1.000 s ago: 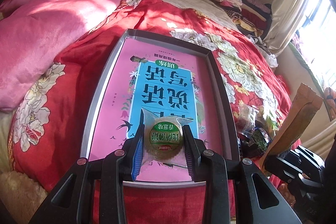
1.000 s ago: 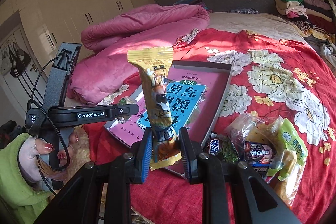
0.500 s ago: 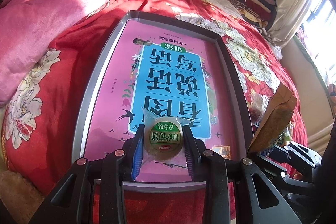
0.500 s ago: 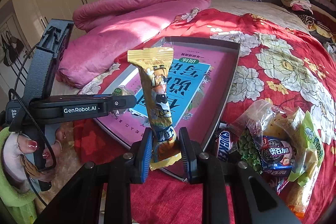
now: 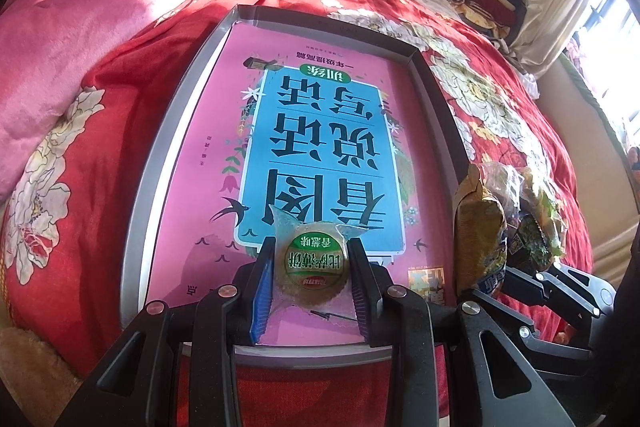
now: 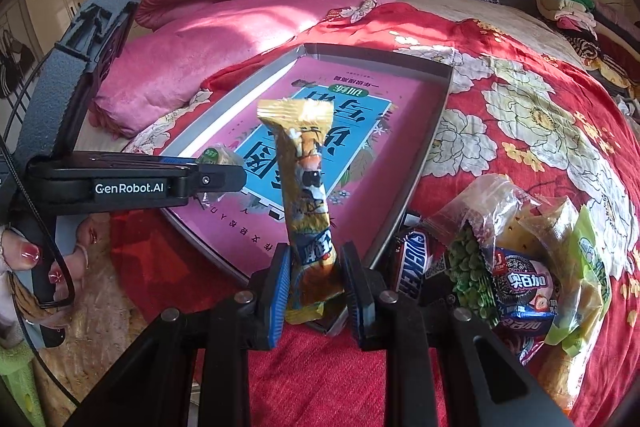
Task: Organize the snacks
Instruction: 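Lower and release the cake packet in the tray with the left gripper while the right releases the wafer bar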
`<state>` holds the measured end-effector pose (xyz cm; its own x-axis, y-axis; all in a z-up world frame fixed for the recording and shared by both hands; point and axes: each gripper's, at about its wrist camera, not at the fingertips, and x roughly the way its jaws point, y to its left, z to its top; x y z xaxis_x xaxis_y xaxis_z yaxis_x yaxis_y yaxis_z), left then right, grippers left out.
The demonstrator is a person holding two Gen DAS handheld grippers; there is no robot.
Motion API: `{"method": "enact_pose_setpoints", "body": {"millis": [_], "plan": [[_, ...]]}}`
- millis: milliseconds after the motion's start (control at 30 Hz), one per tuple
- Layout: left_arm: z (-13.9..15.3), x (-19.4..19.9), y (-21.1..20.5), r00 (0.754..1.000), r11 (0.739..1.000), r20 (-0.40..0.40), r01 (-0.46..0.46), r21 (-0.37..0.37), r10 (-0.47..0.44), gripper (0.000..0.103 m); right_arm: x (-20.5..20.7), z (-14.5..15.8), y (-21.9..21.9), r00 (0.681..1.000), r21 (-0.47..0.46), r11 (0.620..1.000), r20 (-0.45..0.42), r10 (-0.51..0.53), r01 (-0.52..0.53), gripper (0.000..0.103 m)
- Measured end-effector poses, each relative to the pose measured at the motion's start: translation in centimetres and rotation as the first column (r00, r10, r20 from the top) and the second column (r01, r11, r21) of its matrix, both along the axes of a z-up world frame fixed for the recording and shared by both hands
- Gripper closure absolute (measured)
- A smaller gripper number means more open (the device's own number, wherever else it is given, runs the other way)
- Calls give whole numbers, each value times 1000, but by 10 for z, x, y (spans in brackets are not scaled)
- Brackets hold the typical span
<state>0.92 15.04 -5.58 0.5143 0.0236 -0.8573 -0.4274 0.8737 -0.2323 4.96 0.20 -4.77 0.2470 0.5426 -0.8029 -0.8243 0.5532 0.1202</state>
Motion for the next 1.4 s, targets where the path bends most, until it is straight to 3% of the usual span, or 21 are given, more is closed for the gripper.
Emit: {"method": "enact_pose_setpoints", "body": {"millis": [800,1100,1400], "plan": [[-4,2,1,1000,1000,-13,-8,4,8,66,-7,3,-7,999,18,1000,-35,10,-9,76],[3,0,3,1000,1000,14,-17,20,17,54,-4,12,-19,999,58,998,-28,-22,23,69],[24,-7,7,991,1000,130,-27,1,27,41,0,26,-33,998,119,991,-9,-64,65,62]]}}
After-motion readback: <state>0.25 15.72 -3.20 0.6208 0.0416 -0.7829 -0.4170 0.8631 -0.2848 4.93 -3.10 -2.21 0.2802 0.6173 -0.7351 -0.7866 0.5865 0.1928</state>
